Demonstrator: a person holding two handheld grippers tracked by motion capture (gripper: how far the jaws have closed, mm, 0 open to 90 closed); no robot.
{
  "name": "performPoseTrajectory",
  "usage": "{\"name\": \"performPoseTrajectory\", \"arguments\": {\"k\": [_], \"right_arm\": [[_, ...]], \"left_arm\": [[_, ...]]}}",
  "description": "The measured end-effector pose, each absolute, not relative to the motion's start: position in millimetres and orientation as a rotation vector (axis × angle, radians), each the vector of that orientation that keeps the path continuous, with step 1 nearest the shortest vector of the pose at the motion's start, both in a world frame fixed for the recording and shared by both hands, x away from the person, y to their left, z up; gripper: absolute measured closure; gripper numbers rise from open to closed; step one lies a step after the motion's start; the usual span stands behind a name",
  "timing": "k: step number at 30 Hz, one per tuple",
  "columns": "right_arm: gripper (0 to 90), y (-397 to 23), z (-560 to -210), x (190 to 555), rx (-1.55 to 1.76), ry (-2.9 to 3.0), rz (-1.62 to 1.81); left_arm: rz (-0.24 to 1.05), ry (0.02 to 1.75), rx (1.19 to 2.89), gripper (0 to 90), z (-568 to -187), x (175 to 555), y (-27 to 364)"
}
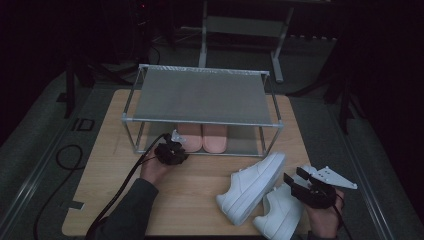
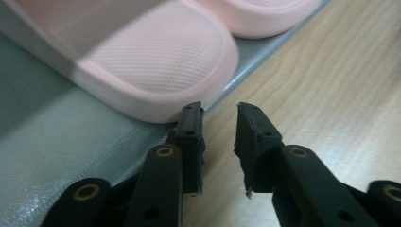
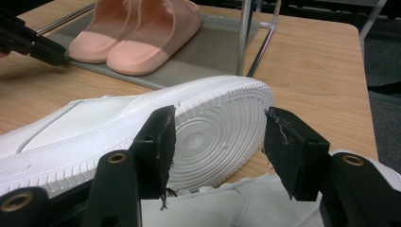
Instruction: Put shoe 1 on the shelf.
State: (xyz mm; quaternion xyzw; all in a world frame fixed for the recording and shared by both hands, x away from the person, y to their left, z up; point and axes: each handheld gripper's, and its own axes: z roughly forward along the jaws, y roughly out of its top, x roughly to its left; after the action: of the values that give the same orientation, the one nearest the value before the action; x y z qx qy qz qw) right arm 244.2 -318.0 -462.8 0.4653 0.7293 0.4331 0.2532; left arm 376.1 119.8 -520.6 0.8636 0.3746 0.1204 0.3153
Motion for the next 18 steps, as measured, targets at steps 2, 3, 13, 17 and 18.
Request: {"name": "performPoseTrajectory", "arguments": {"k": [2,3,13,17,18], "right_arm": [[43.6,-318,-463,244,1.264,1.985,1.178],[43.6,-317,-463,244,1.266,1.987,1.177],[43.6,-319,-464,245,1.269,1.983,1.175],[43.6,-319,-465,245,1.274,1.986,1.173],[43.6,-319,-466,245,1.273,1.987,1.173]], "left_arm": [[0.305,0.96,2.274,66.8,-517,372,118],[0.298,0.953,2.264,64.3,-516,370,117],[0.235,0.863,2.232,58.2,-505,350,103],[0.207,0.831,2.2,58.1,-503,344,97],[0.201,0.827,2.195,58.1,-503,342,96]]}}
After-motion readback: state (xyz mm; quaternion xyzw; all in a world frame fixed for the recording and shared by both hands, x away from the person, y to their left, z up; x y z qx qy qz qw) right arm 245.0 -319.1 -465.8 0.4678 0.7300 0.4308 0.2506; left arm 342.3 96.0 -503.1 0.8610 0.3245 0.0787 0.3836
